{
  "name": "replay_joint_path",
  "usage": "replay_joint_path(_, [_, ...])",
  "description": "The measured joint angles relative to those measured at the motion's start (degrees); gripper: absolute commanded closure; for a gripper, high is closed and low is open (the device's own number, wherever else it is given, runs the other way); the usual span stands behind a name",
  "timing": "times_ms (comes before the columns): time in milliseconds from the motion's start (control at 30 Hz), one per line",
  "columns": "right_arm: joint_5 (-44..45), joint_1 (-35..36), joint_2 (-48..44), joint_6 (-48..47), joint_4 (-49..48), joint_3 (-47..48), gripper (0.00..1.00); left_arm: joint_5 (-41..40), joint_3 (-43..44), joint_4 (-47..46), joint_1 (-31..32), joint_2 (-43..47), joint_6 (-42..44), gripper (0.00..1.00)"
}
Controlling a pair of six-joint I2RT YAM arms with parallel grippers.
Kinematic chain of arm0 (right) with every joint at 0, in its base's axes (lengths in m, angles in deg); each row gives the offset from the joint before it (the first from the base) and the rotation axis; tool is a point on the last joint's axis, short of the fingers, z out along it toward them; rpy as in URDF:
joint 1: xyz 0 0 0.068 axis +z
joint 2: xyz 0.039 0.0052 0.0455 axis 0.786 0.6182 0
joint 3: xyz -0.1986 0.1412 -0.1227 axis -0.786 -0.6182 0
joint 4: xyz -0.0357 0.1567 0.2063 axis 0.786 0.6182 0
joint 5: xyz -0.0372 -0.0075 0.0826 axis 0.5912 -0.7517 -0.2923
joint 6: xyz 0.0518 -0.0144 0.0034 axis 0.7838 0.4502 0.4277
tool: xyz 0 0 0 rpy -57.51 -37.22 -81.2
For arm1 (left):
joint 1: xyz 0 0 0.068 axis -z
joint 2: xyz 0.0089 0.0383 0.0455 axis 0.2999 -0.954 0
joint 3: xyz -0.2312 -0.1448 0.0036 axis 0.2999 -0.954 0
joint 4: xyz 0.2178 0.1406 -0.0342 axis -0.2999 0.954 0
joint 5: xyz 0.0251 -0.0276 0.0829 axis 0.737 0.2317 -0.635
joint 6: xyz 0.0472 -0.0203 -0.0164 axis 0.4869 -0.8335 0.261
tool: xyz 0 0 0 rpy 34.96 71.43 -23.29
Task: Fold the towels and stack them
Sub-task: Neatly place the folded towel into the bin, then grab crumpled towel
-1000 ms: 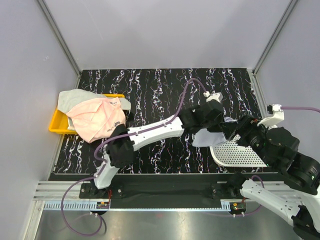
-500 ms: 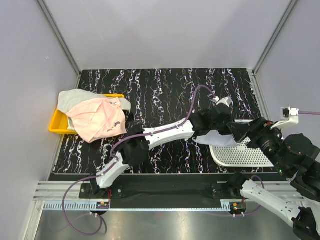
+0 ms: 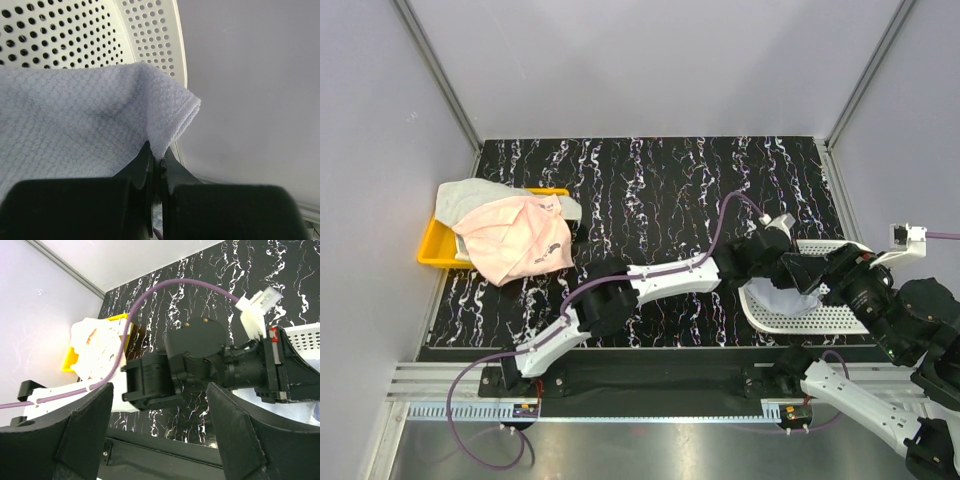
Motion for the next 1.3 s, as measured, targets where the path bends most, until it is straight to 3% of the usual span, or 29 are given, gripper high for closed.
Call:
replay_joint_path(67, [0.0, 0.0, -0.2, 0.0, 0.0, 0.0, 0.18, 0.5, 0.0, -1.2, 0.1, -1.0, -0.8, 1.00])
replay_joint_path(133, [0.0, 0.0, -0.3, 0.0, 0.0, 0.0, 0.17, 1.2, 0.8, -2.3, 0.2, -2.6, -1.2, 0.73])
replay_joint_path(200, [0.0, 0.0, -0.4, 0.0, 0.0, 0.0, 0.18, 2.0, 3.0, -3.2, 0.2, -5.0, -1.1, 0.56])
replay_joint_path(233, [0.0, 0.0, -0.5, 0.0, 0.1, 0.0, 0.18, 2.4, 4.3, -3.6, 0.2, -6.2, -1.1, 0.40])
replay_joint_path(367, [0.0, 0.0, -0.9, 0.0, 0.0, -0.2, 0.17, 4.2, 6.5, -4.9, -0.1, -8.6, 0.1, 0.27])
replay_joint_path(633, [0.0, 0.0, -0.9, 0.1, 0.0, -1.0, 0.16, 8.7, 4.4, -10.2, -2.1, -8.0, 2.9, 0.24])
replay_joint_path(800, [0.0, 0.0, -0.5, 0.2, -0.2, -1.3, 0.16, 9.4, -4.3, -10.8, -4.0, -2.5, 6.0, 0.24])
replay_joint_path(1067, [-0.6, 0.0, 4.3, 0.2, -3.5, -2.8, 0.15, 4.7, -28.8, -7.5, -10.4, 21.5, 12.8, 0.27])
replay_joint_path(1300, [-3.5, -0.1, 15.3, -0.9, -11.2, -5.5, 0.14, -15.1, -47.3, 8.7, -22.7, 50.3, 16.0, 0.32])
